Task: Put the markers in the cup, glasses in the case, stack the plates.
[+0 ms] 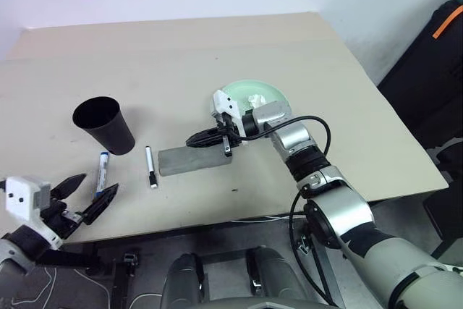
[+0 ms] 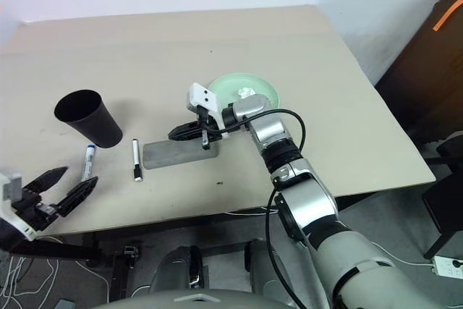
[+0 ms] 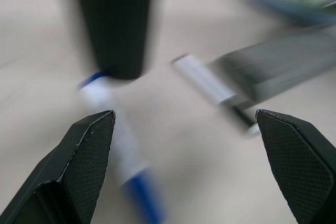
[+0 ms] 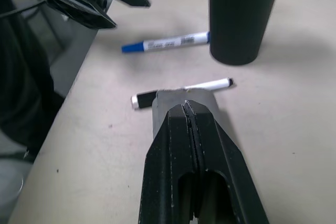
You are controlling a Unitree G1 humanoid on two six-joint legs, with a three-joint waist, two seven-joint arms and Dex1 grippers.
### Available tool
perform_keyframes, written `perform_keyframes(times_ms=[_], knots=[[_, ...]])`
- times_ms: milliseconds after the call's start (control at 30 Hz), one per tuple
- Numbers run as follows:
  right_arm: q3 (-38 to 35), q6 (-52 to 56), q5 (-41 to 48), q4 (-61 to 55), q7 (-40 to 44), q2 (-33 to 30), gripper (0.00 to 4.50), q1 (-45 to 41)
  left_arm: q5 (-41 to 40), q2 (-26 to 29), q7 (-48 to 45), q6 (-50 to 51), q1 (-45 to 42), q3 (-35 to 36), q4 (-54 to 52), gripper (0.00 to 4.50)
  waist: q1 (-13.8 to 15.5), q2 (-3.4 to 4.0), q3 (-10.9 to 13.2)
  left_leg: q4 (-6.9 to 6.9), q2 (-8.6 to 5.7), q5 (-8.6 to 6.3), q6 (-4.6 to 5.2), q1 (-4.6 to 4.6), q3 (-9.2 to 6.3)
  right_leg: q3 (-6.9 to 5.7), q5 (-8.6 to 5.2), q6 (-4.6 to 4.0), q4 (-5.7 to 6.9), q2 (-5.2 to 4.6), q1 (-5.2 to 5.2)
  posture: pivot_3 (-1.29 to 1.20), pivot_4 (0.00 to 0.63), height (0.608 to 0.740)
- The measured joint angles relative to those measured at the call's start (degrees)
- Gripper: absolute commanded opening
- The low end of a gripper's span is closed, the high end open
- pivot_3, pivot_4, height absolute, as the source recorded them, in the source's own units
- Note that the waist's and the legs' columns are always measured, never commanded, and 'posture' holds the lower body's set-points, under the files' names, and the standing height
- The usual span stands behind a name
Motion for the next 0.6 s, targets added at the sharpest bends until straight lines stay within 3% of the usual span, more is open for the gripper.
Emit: perform_keyframes(times_ms=[233,600], knots=[[-0.68,1.67,3.98,-4.12,-2.71,-0.57,0.01,1.01,0.45,0.05,15.12,12.49,-6.2,1.8,-0.79,4.5,0.1,-0.06,-0.03,0.15,-0.03,0.0,0.0,0.01,-0.07,-0.04,0.0,-0.01,0.19,-0.01,0.03,0.0,0.15,0.726],[0.07,2.19,5.55,-7.77,-5.09,-2.3,0.01,2.23,0.95,0.89,21.82,22.46,-18.4,-5.51,-0.63,4.5,0.07,-0.08,-0.04,0.16,-0.03,0.06,-0.09,0.05,-0.1,-0.02,0.01,0.03,0.45,0.05,-0.06,0.0,0.15,0.726]])
